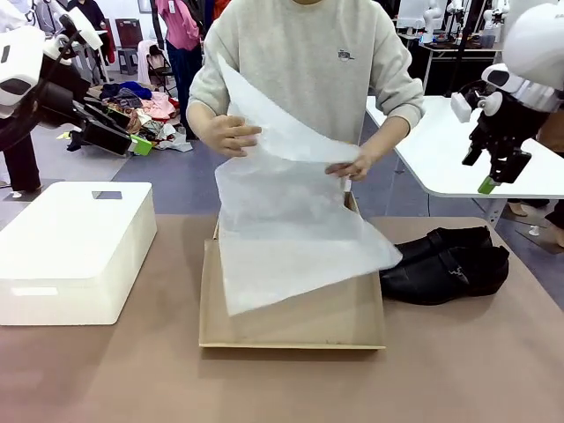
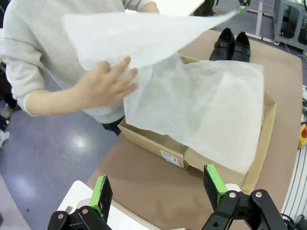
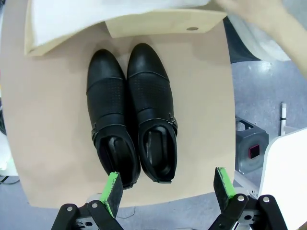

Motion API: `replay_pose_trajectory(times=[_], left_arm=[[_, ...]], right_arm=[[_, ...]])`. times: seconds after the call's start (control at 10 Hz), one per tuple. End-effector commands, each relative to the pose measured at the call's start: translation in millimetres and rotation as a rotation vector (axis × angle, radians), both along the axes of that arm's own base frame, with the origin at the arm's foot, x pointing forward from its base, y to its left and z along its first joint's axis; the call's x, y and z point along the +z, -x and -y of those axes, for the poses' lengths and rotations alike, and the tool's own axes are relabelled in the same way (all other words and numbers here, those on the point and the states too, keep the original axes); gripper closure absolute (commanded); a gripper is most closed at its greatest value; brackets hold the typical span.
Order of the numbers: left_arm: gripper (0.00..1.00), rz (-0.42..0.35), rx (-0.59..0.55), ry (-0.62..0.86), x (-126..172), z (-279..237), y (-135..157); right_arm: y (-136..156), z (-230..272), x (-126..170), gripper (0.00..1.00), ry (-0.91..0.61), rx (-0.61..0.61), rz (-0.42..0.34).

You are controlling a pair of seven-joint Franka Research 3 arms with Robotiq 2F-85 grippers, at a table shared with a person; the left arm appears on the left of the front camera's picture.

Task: Pack the shoes into the box.
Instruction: Place one shoe of the Shoes into the Shoes Box.

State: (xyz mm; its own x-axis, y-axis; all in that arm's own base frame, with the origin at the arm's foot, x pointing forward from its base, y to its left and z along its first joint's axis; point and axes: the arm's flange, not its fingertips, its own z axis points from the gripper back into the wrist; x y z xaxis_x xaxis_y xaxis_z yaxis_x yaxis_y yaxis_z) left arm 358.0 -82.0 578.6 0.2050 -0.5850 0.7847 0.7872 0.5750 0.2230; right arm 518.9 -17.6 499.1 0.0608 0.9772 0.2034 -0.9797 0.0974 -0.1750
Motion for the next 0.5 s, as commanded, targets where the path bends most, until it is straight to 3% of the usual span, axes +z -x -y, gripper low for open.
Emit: replay_pose_trajectory(times=[0.0,0.4], left_arm=[[0.0,-0.001,-0.005,0.008,0.1,-0.5,-0.1],[0.0,-0.001,-0.005,0.008,0.1,-0.5,-0.1]], right_arm=[[-0.2,5.6,-17.6,0.0,-0.021,0.027,0.025],[-5.9,14.8,-38.7,0.0,-0.021,0.037,-0.006]])
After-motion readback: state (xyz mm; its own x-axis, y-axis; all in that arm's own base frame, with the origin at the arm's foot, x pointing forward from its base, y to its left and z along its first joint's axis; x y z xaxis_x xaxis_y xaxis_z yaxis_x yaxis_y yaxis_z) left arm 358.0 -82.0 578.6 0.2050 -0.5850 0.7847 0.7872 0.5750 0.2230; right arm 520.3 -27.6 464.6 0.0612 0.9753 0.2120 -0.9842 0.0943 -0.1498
